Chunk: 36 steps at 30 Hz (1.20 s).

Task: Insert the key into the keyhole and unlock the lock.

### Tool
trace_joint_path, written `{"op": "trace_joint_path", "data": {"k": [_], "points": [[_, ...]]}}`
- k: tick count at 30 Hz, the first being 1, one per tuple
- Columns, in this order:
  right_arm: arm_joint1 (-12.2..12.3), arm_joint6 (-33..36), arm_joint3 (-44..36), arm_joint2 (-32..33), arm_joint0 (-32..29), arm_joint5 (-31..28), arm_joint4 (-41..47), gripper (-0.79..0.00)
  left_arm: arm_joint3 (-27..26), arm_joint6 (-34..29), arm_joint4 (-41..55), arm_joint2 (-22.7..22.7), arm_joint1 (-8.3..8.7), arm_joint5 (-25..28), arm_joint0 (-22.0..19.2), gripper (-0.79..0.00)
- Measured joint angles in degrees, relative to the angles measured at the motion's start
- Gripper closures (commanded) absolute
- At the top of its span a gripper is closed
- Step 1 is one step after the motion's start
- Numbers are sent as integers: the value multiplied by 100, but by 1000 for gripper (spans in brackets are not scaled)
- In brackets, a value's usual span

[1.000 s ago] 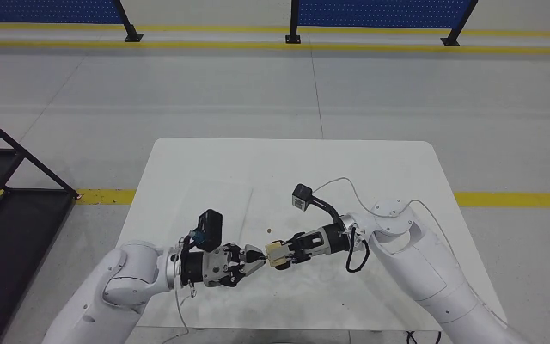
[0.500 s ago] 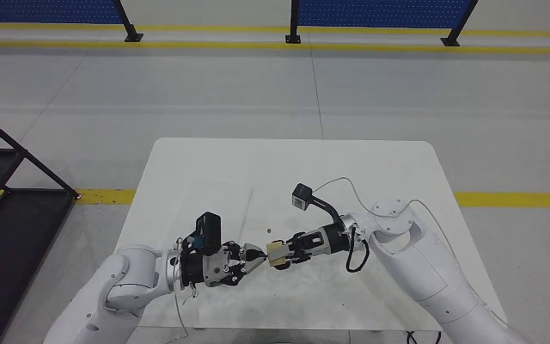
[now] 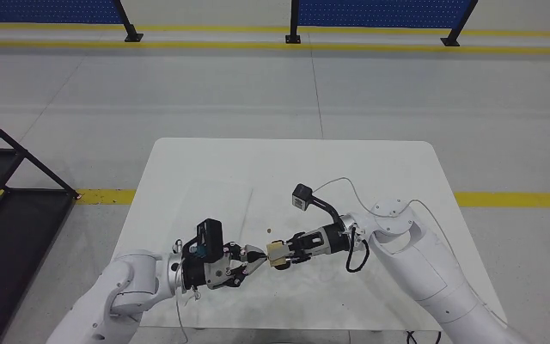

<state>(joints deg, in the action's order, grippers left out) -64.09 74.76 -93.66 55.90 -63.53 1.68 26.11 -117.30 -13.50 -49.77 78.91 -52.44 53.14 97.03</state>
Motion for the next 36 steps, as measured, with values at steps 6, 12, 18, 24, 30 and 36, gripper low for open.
{"op": "trace_joint_path", "data": {"k": [6, 12, 18, 24, 30, 36], "points": [[0, 0, 0, 0, 0, 0, 0, 0, -66, 318, -496, 5, -14, -54, 51, 0], [0, 0, 0, 0, 0, 0, 0, 0, -144, 633, -1027, 11, -26, -138, 90, 0], [0, 0, 0, 0, 0, 0, 0, 0, -176, 1006, -1470, 14, -38, -239, 126, 0], [0, 0, 0, 0, 0, 0, 0, 0, -139, 1255, -1724, 5, -43, -279, 147, 0], [0, 0, 0, 0, 0, 0, 0, 0, -157, 1414, -1885, 38, -38, -278, 198, 0], [0, 0, 0, 0, 0, 0, 0, 0, -209, 1473, -2064, 80, -29, -316, 260, 0]]}}
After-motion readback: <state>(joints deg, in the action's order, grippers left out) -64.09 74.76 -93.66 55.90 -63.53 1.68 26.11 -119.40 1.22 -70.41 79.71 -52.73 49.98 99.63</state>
